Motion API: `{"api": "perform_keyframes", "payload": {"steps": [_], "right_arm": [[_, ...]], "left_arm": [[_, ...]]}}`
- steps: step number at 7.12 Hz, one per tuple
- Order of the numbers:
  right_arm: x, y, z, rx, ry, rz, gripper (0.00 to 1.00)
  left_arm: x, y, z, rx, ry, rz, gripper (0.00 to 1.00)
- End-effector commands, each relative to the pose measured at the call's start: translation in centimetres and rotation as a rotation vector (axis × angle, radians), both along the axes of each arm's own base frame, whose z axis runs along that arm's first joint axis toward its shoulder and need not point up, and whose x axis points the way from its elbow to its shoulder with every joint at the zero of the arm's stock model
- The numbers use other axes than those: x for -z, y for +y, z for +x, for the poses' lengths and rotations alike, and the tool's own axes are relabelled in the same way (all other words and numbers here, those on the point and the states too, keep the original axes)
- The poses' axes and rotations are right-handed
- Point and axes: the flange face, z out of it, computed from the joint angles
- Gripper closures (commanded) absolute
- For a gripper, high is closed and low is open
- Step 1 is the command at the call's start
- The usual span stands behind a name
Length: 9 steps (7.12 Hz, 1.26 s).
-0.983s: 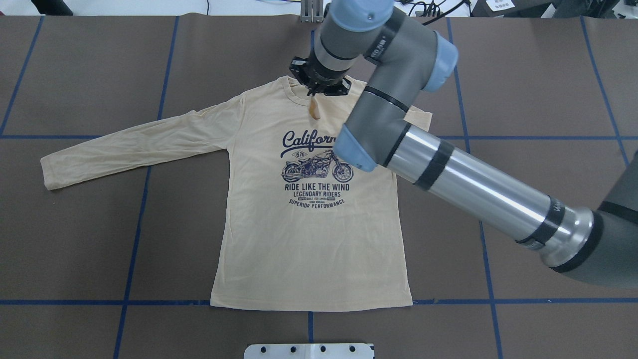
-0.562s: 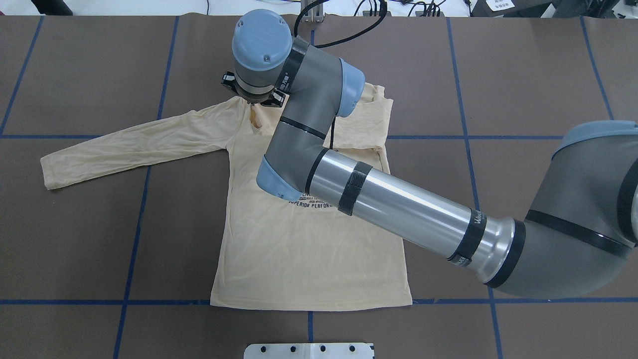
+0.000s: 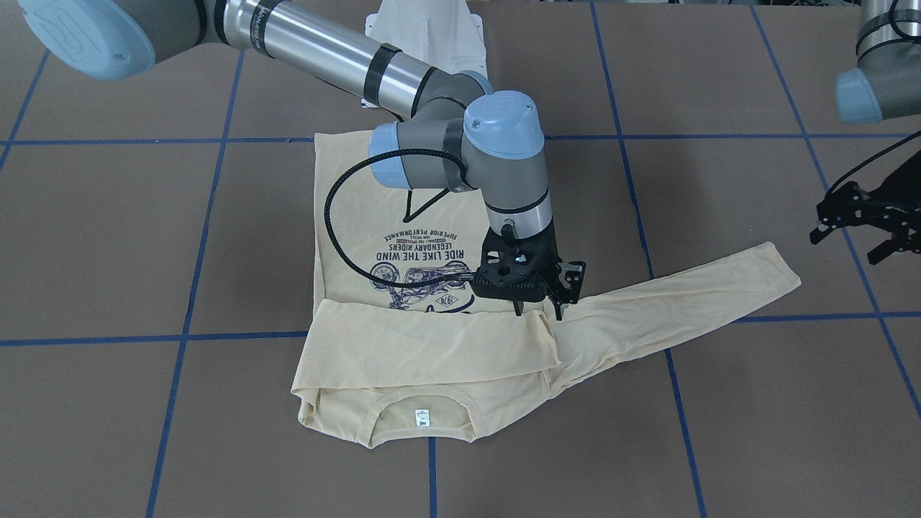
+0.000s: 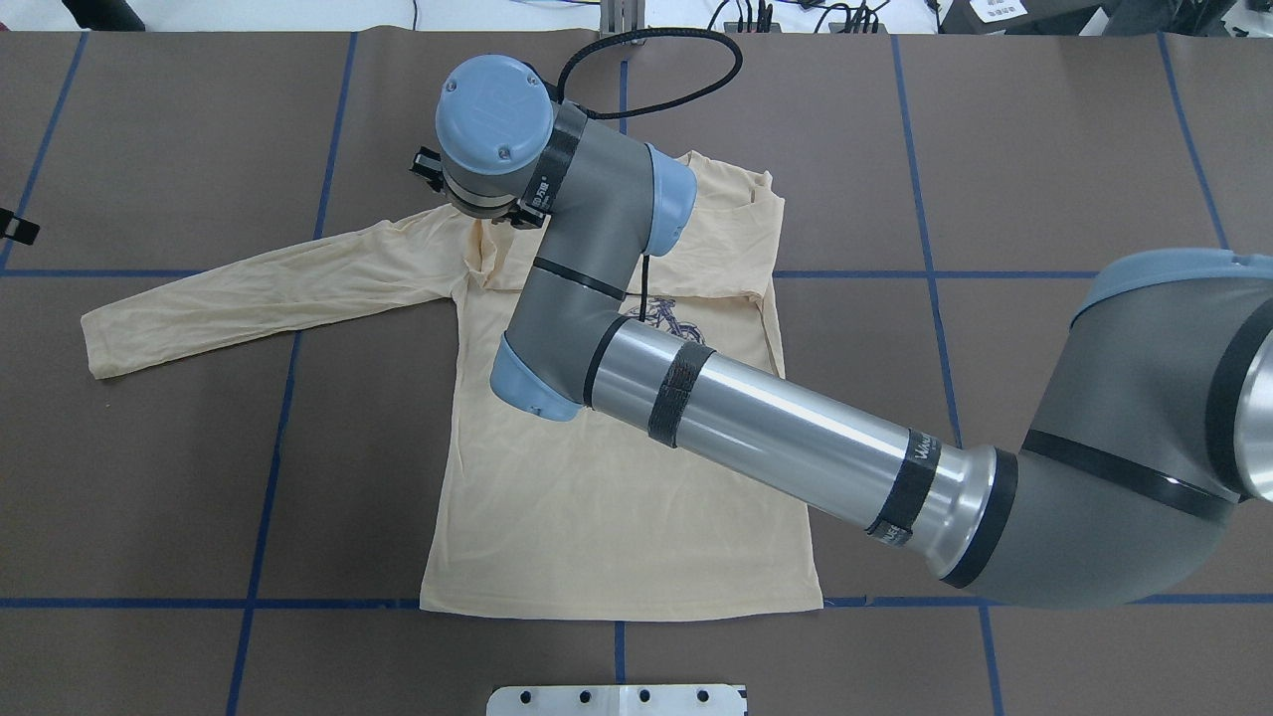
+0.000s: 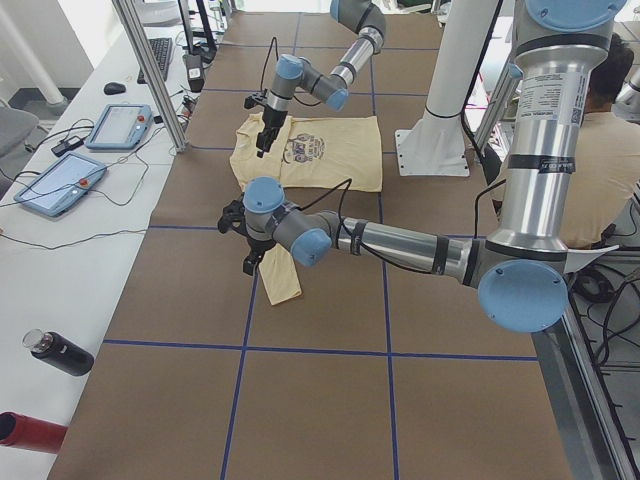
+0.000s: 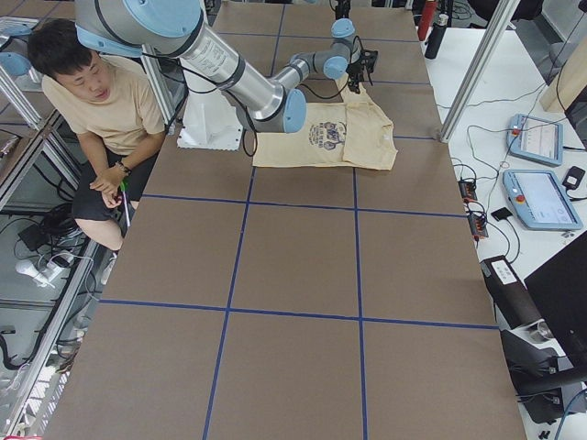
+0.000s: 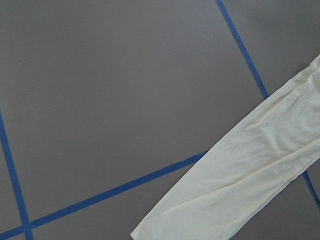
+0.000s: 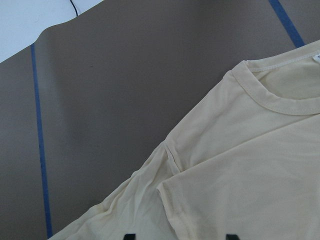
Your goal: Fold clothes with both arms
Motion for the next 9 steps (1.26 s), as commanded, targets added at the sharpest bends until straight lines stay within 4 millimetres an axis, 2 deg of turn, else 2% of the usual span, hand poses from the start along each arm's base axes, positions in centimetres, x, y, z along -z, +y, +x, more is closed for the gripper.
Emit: {"api": "perform_keyframes", "payload": {"steps": [1,2,3,5,7,9], "right_arm": [[0.2,0.0,0.1,-0.004,-0.005,-0.002,0.01],[0.2,0.0,0.2,-0.005,-0.009,-0.003,0.01],[-0.1,0.0,0.4,-0.007,-0.009,-0.003,0.01],[-0.8,0.0,0.3,-0.007,-0.004,-0.007,0.01],[-1.6,0.0,0.4,-0.005,-0.001,-0.010,0.01],[-2.0,0.1,0.5,-0.006,0.002,-0.009,0.01]], "left_arm": [[-4.6,0.3,4.3,-0.003,-0.066,-0.032,0.04],[-5.8,0.2,4.5,-0.004,-0.072,-0.042,0.07],[-8.0,0.3,4.6,-0.002,-0.076,-0.080,0.08],[-9.8,-0.3,5.2,-0.007,-0.091,-0.111,0.18],[-9.9,-1.8,6.0,-0.006,-0.094,-0.121,0.28],[-10.3,-1.5,7.2,-0.026,-0.097,-0.127,0.32]]}}
